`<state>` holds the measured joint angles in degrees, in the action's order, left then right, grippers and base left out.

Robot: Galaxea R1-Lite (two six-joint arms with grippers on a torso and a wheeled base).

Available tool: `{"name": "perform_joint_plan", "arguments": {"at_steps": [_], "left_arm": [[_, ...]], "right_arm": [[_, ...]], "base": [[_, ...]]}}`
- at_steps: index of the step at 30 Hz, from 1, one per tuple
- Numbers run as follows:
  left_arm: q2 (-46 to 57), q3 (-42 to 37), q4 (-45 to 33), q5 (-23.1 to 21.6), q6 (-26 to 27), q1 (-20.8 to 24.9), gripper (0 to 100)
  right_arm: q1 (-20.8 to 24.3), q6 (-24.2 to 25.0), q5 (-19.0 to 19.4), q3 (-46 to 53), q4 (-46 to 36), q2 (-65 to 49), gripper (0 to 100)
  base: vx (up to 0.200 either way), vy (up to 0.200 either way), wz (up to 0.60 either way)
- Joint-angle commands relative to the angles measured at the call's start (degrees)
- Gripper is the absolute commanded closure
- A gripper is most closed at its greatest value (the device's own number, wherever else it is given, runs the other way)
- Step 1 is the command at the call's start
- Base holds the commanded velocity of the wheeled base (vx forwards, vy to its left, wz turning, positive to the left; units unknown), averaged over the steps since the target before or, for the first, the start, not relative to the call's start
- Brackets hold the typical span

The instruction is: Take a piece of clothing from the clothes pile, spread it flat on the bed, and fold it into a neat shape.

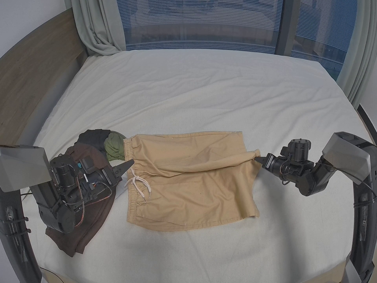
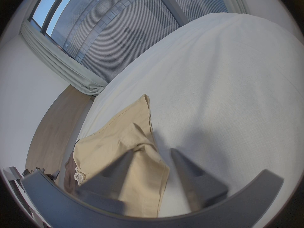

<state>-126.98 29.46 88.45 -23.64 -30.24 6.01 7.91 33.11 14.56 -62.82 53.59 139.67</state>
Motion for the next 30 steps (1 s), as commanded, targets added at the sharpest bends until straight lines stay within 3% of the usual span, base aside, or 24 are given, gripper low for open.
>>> {"name": "perform_joint_plan", "arguments": {"at_steps": [1,12,19,25,30], "left_arm": [[-0.7,-0.5,0.0,0.0,0.0,0.1,0],[-2.2,-5.2,0.1,-3.0,0.0,0.0,0],[-2.3,-7.9,0.0,-3.6,0.0,0.0,0],[-2.7,-9.8,0.0,-3.6,0.0,0.0,0],[-3.7,-11.5,-0.1,-3.8,-0.2,0.1,0]], "right_arm": [[0.0,-0.9,0.0,0.9,-0.1,-1.2,0],[0.4,-2.3,0.0,16.4,3.0,-10.7,0],[2.3,-1.1,0.1,24.7,10.7,-12.3,0],[5.1,4.5,0.6,32.8,22.6,-12.1,0],[5.4,3.2,1.2,36.4,26.3,-11.8,0]], "base": [[0.000,0.000,0.00],[0.000,0.000,0.00],[0.000,0.000,0.00],[0.000,0.000,0.00],[0.000,0.000,0.00]]}}
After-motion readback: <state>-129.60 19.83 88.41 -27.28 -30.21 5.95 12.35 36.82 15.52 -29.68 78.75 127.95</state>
